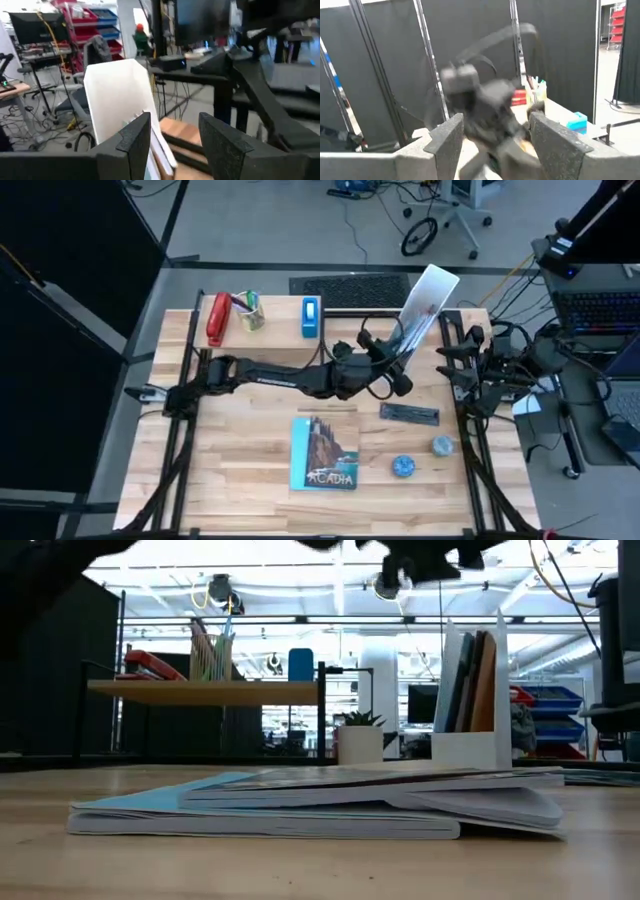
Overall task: Stock shelves
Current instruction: Put the blue/brown book into the white book shelf
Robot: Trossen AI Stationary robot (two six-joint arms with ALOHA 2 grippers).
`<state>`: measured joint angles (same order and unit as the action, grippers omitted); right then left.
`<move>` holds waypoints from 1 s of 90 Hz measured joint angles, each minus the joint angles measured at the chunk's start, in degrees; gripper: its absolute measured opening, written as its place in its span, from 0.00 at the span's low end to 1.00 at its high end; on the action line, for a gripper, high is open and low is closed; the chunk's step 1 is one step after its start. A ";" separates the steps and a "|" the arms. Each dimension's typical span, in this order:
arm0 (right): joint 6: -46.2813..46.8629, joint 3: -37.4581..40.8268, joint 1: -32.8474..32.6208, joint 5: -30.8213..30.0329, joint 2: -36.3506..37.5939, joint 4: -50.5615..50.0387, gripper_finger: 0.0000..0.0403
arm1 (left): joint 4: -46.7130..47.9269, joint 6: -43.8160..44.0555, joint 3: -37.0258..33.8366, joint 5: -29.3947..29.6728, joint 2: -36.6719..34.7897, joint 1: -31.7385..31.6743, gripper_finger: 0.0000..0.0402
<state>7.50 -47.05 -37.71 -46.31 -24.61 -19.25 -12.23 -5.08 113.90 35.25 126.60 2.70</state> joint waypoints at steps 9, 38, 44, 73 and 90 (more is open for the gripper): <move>3.66 0.00 0.00 0.37 -0.99 -4.05 0.55 | 10.84 6.74 0.03 -0.09 -3.67 1.62 0.38; 16.16 0.00 0.38 2.58 -8.55 -12.16 0.66 | 49.16 30.02 0.07 -7.70 -12.20 5.23 0.38; 19.30 0.00 0.74 4.09 -10.79 -13.26 0.66 | 54.64 33.18 -0.02 -10.83 -12.33 5.91 0.38; 38.60 0.00 1.77 6.74 -25.12 -16.96 0.65 | 67.56 45.36 -5.49 -21.77 -12.49 11.15 0.39; 52.87 0.00 1.75 12.12 -34.62 -16.68 0.65 | 63.97 51.59 -13.18 -23.73 -12.56 15.60 0.47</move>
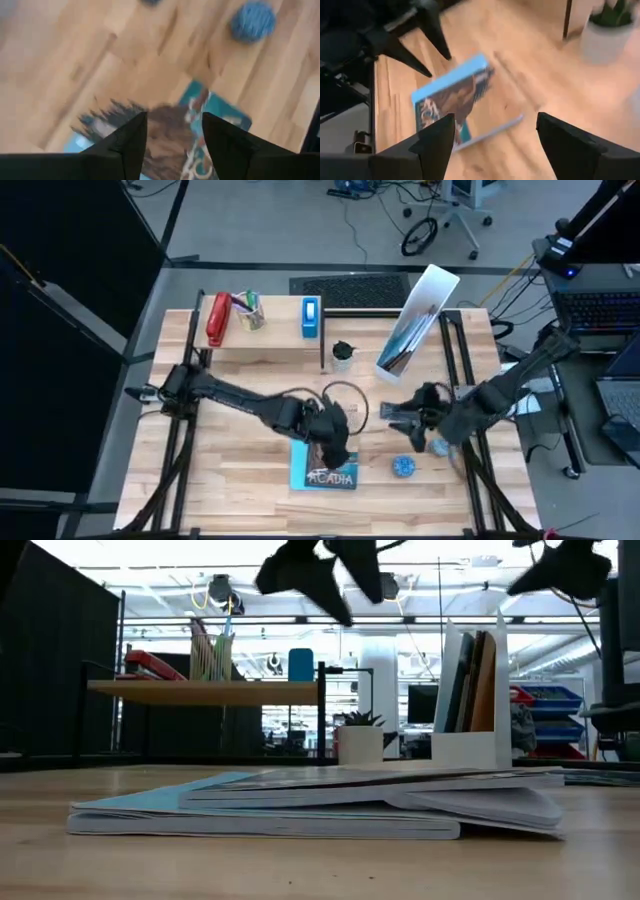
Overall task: Stock shelves
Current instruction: Put the blue/brown book into the white book shelf
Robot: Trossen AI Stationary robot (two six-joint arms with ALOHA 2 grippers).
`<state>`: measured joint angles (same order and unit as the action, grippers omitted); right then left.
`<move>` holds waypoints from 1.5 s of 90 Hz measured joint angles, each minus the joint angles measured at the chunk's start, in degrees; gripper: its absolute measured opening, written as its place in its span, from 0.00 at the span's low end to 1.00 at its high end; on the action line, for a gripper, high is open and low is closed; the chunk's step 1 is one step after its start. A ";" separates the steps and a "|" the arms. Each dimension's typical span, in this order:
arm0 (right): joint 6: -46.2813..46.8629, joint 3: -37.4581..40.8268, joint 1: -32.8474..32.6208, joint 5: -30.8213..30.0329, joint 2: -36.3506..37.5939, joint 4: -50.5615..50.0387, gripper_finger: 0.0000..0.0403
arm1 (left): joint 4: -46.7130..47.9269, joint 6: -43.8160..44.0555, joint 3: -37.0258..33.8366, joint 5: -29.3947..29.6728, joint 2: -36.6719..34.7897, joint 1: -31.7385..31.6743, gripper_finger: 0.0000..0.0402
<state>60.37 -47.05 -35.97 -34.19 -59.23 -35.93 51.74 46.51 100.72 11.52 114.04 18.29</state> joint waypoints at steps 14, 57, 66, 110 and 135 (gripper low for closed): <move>9.83 0.02 -1.40 1.86 -7.85 2.45 0.65 | -1.99 7.52 -7.48 -0.12 0.08 3.26 0.57; 20.47 0.04 -1.77 9.24 -27.94 18.36 0.65 | -11.15 17.67 -16.25 1.41 -2.01 6.33 0.58; 20.27 0.02 -1.77 10.44 -29.35 20.55 0.65 | -11.34 16.19 -16.97 1.82 -5.65 6.35 0.58; 19.57 0.04 0.47 12.12 -29.76 20.72 0.65 | -41.02 24.42 -43.89 0.03 -18.17 4.14 0.58; 19.32 0.02 2.08 15.04 -30.93 21.29 0.65 | -44.79 32.28 -47.71 4.50 -16.75 2.97 0.58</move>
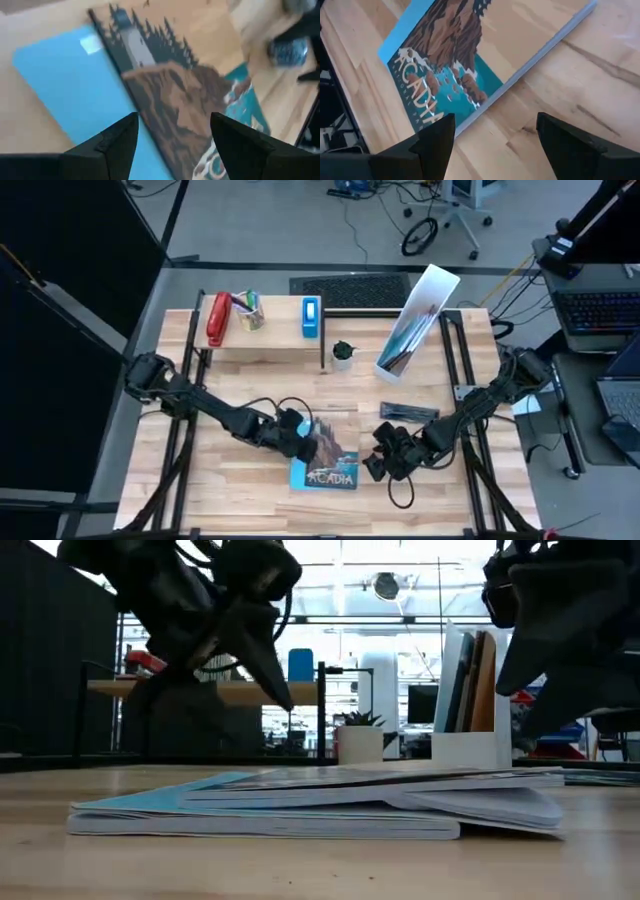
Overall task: Stock shelves
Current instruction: Put the blue/brown book into the white book shelf
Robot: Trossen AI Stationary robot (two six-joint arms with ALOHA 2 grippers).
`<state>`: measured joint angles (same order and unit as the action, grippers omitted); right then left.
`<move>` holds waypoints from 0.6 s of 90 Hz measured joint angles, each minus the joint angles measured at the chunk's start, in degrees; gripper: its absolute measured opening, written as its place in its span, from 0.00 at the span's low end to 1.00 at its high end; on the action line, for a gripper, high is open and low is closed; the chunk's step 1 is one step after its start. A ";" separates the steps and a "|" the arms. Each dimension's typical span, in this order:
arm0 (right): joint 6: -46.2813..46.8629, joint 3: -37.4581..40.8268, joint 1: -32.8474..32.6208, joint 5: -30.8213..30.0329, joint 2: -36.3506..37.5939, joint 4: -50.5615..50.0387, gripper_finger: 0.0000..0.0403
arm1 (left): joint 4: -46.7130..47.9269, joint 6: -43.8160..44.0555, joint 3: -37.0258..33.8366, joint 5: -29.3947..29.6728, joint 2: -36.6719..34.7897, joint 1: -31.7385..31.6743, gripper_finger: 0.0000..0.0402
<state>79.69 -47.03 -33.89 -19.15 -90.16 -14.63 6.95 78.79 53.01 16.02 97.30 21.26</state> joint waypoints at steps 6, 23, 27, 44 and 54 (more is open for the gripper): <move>-0.01 0.00 0.13 1.13 -1.75 0.11 0.65 | -0.32 0.05 -0.02 0.32 0.00 -0.27 0.58; 1.02 0.07 0.20 2.34 -6.25 3.09 0.65 | -1.21 0.47 -0.09 -1.00 2.53 -0.31 0.58; 1.04 0.03 0.22 2.72 -6.77 4.73 0.65 | -2.87 0.47 -0.02 -1.64 3.48 -0.29 0.58; 0.90 -0.02 0.46 2.73 -7.88 6.63 0.65 | -3.97 3.28 0.07 -1.86 6.31 -0.29 0.58; 0.88 -0.02 0.52 2.77 -7.90 6.73 0.65 | -6.06 3.40 0.23 -1.78 7.68 -0.29 0.58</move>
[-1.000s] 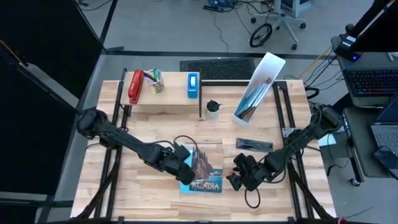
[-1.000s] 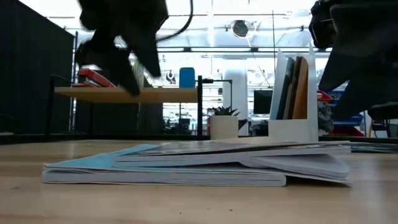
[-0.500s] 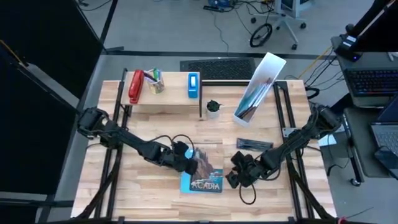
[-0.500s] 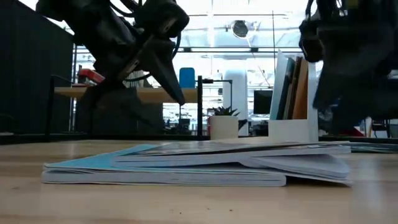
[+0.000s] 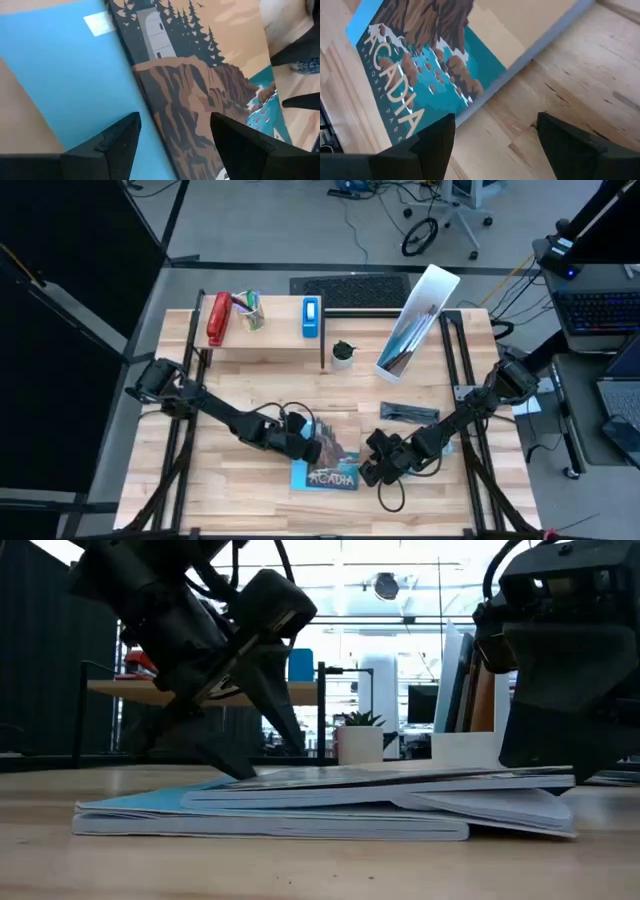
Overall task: Stock shelves
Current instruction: Put the blue/brown book into the white book shelf
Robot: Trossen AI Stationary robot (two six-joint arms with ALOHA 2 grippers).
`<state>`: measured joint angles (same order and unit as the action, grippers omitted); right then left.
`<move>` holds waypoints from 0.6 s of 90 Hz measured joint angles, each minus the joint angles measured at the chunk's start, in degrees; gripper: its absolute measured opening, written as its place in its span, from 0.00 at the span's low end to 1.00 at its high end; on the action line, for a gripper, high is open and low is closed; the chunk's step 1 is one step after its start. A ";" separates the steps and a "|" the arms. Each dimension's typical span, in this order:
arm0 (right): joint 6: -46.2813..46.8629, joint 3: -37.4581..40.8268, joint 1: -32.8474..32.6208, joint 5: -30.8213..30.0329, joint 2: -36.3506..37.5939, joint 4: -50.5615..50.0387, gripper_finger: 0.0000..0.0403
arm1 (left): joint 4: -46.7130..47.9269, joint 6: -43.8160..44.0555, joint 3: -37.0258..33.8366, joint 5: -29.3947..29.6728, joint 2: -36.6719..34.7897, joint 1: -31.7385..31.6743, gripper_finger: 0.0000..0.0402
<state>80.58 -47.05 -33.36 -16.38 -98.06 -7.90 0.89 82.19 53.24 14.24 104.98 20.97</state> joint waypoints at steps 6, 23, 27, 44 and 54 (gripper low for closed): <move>0.00 0.00 0.02 -0.06 0.00 0.04 0.65 | -1.85 0.00 0.01 -0.02 0.49 0.00 0.58; -0.20 -0.02 0.57 0.02 -0.55 0.49 0.65 | -8.03 -0.02 0.04 -0.42 2.59 -0.62 0.58; -0.22 -0.06 0.71 0.00 -0.82 0.70 0.65 | -8.85 -0.02 0.52 -0.42 3.33 -0.72 0.58; -0.34 -0.04 0.72 -0.42 -1.55 1.17 0.65 | -13.48 -0.41 2.38 -0.47 6.49 -0.72 0.58; -0.71 -0.04 0.74 -0.62 -1.63 1.85 0.65 | -18.54 -0.55 2.77 -1.22 8.14 -0.72 0.58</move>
<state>79.86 -47.09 -32.62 -17.00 -99.69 -6.05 -17.65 81.65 56.01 13.02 113.12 20.25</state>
